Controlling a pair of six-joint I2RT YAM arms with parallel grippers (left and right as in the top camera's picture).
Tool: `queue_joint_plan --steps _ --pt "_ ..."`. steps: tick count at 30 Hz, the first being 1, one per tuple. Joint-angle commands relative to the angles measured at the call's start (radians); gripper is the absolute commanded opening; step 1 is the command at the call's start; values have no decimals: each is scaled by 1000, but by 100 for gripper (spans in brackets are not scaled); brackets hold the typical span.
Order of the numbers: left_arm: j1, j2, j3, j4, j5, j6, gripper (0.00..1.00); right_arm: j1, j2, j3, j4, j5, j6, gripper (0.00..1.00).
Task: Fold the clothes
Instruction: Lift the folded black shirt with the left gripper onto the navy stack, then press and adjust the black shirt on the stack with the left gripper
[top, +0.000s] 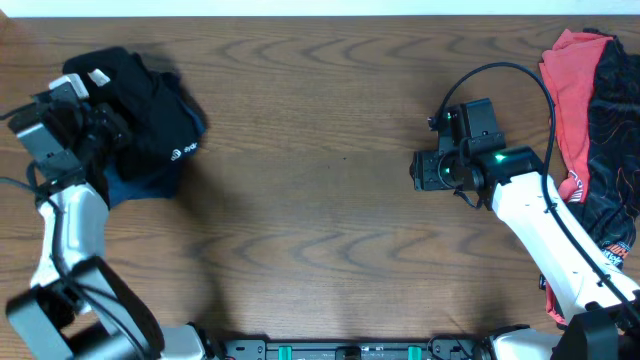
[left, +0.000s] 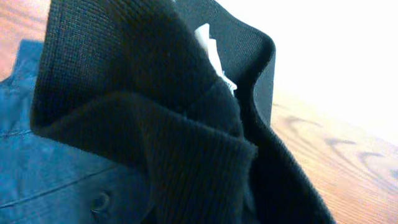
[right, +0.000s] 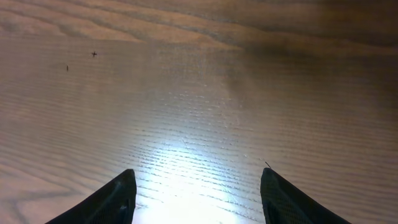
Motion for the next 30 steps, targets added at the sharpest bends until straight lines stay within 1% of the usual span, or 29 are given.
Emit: queue_joint_plan --steps 1,4,7,8,9,10,11,12,16,19,22,26,30 --pt "23 24 13 34 -82 -6 6 -6 0 2 -5 11 -14 62" --pt "45 34 13 43 -133 -6 7 -6 0 2 0 11 -14 62" --pt "65 38 13 50 -143 -6 7 -6 0 2 4 11 -14 62" --pt "70 39 13 52 -156 -10 8 -6 0 2 4 11 -14 62" --pt "74 40 13 54 -180 -10 17 -6 0 2 3 10 -14 62" --pt "77 40 13 57 -197 -10 38 -6 0 2 3 10 -14 62" --pt "80 40 13 59 -213 -14 85 -6 0 2 3 10 -14 62" --pt "83 40 13 61 -224 -27 98 -6 0 2 2 11 -14 62" --pt "109 37 13 61 -209 -148 98 -6 0 2 -5 11 -14 62" --pt "122 19 13 60 -125 -156 98 -6 0 2 -16 11 -14 62" --pt "122 -11 13 39 -67 -197 98 -6 0 2 -18 11 -14 62" --pt "121 -24 13 -43 19 -216 98 -6 0 2 -18 11 -14 62" --pt "119 -22 9 -163 18 -219 98 -6 0 2 -18 11 -14 62"
